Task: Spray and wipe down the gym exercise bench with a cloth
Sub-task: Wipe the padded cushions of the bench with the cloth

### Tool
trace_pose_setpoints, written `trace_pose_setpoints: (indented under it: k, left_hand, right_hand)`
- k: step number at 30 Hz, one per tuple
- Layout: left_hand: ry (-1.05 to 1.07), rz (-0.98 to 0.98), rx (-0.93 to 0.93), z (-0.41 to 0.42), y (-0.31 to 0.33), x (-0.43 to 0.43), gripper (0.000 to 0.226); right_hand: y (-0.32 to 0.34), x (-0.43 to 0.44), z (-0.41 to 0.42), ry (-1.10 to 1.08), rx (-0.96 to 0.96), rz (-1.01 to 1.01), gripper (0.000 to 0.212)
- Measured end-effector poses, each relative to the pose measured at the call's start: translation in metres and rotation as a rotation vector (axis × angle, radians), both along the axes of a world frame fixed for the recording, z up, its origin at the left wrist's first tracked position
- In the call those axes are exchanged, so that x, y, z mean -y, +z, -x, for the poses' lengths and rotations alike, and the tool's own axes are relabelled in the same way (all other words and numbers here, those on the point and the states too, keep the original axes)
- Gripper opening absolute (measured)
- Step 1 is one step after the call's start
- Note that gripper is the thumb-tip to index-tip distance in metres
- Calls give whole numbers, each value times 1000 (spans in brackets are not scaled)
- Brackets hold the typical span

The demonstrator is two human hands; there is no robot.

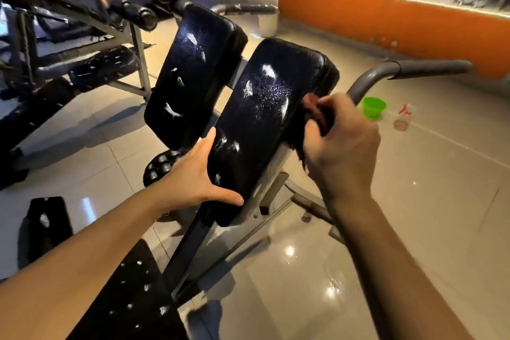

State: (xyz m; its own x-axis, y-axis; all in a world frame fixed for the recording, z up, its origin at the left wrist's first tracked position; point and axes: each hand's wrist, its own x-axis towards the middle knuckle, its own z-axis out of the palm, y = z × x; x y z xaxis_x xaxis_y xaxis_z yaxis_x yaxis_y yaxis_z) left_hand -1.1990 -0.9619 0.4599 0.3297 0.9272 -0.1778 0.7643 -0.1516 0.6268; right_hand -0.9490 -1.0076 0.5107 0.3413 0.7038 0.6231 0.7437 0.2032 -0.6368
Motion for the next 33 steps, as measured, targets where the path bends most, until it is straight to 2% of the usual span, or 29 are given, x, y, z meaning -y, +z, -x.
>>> trace_pose_setpoints:
  k: [4, 8, 10, 13, 16, 19, 22, 25, 28, 30, 31, 33]
  left_hand:
    - [-18, -41, 193, 3, -16, 2, 153]
    - [30, -69, 243, 2, -27, -1, 163]
    - [55, -97, 231, 4, -34, -4, 164]
    - [74, -139, 232, 6, -37, -6, 168]
    - [78, -183, 253, 5, -44, -4, 175]
    - [102, -201, 295, 7, -55, -4, 170]
    - [74, -206, 282, 11, -62, -2, 168]
    - [42, -173, 258, 15, -64, -2, 168]
    - [14, -158, 280, 13, -63, -2, 168]
    - [21, -173, 262, 9, -61, 0, 158]
    - [22, -174, 264, 8, -60, 2, 156]
    - [12, -163, 280, 10, -58, 2, 165]
  right_hand:
    - [-84, 39, 45, 165, 108, -70, 19]
    - [-140, 55, 61, 229, 191, -108, 24]
    - [-126, 39, 50, 152, 298, -236, 18]
    - [-75, 4, 22, -114, 443, -360, 8]
    - [-65, -3, 16, -195, 370, -390, 11]
    - [-119, 18, 43, -41, 309, -374, 14]
    - [-176, 51, 67, 115, 380, -303, 17]
    - [-154, 36, 52, 87, 485, -370, 12]
    - [-84, -3, 22, -166, 505, -430, 8]
    - [-52, -18, 9, -246, 457, -412, 10]
    - [-51, -19, 10, -243, 431, -407, 10]
    - [-74, -4, 24, -186, 378, -395, 11]
